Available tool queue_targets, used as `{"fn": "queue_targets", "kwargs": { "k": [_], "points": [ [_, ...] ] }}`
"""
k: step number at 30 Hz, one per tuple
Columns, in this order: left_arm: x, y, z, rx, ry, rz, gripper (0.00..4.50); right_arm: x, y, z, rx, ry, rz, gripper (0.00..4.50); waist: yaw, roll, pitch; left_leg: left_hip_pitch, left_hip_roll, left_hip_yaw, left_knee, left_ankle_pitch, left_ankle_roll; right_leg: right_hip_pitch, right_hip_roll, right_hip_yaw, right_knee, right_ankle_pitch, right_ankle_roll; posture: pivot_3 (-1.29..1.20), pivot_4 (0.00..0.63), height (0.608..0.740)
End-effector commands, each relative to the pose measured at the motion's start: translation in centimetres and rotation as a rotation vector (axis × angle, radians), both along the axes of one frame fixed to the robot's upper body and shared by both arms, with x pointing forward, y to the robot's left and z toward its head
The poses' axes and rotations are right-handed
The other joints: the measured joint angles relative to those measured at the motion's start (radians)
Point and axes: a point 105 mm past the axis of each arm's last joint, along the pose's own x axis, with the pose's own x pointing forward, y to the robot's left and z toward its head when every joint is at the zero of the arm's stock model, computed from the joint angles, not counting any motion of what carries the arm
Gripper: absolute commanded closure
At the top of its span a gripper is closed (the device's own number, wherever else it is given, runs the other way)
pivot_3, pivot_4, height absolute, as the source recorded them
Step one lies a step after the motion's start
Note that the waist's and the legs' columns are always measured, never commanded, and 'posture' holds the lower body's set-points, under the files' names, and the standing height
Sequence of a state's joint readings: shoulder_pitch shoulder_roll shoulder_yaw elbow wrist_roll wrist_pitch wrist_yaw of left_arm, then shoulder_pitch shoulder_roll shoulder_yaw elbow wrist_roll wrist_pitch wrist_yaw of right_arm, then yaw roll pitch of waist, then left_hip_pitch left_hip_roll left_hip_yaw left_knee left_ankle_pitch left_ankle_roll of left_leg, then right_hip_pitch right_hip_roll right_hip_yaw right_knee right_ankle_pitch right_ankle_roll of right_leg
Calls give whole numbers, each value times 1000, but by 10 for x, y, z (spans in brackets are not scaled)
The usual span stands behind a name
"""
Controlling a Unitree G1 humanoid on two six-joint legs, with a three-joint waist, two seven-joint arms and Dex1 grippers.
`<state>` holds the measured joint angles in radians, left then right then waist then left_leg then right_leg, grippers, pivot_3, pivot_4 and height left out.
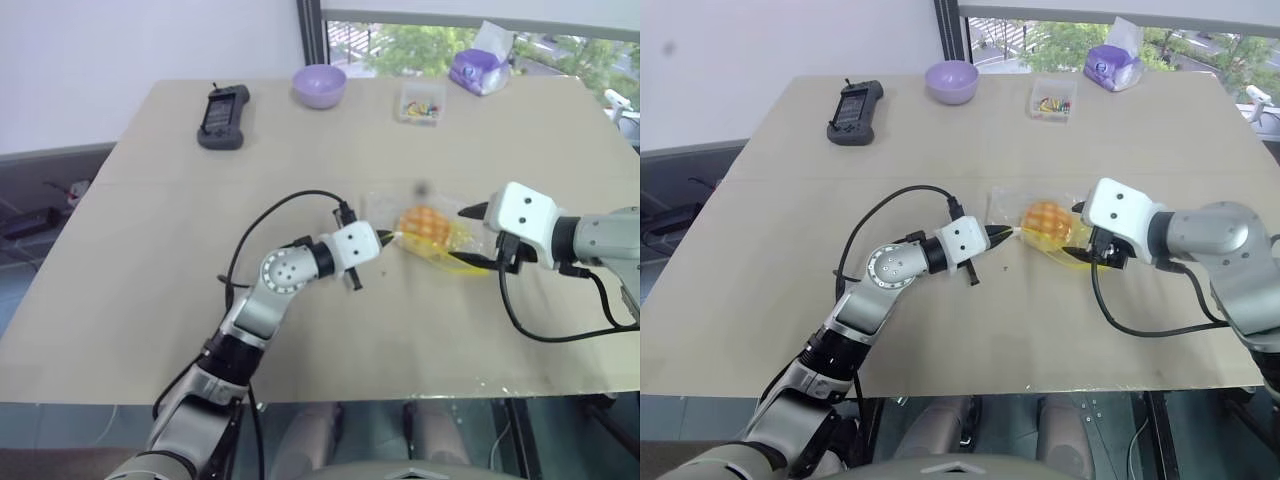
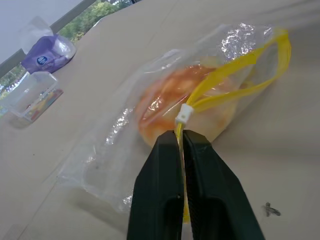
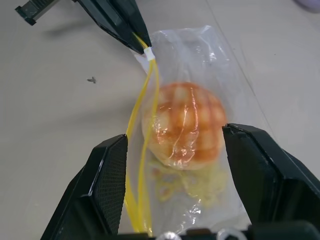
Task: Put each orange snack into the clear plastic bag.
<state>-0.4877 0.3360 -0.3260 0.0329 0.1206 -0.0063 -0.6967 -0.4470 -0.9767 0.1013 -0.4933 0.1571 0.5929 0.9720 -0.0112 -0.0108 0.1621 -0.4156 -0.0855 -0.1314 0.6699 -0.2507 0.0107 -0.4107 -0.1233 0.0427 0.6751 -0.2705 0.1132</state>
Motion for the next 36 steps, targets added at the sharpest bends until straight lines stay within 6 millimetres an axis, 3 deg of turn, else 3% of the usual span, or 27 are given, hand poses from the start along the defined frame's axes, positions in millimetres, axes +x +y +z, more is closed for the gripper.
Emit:
{"fn": "queue_targets", "kwargs": {
  "k": [1,15,26,36],
  "points": [
    [-2,-5,8,1,-33,-25,4367,-3,5,7,1,-39,11,1223,0,0,0,0,0,0,0,0,0,0,0,0,0,0,0,0,150,740],
    [-7,-15,21,-122,-44,-46,4367,-11,29,-19,0,3,42,1223,0,0,0,0,0,0,0,0,0,0,0,0,0,0,0,0,150,740],
    [-12,-15,17,-164,-16,-71,4367,-6,34,-19,-22,-51,47,1223,0,0,0,0,0,0,0,0,0,0,0,0,0,0,0,0,150,740],
    [-16,-14,15,-174,-15,-93,4367,14,35,-1,-18,-202,8,1223,-1,0,0,0,0,0,0,0,0,0,0,0,0,0,0,0,150,740]
  ]
}}
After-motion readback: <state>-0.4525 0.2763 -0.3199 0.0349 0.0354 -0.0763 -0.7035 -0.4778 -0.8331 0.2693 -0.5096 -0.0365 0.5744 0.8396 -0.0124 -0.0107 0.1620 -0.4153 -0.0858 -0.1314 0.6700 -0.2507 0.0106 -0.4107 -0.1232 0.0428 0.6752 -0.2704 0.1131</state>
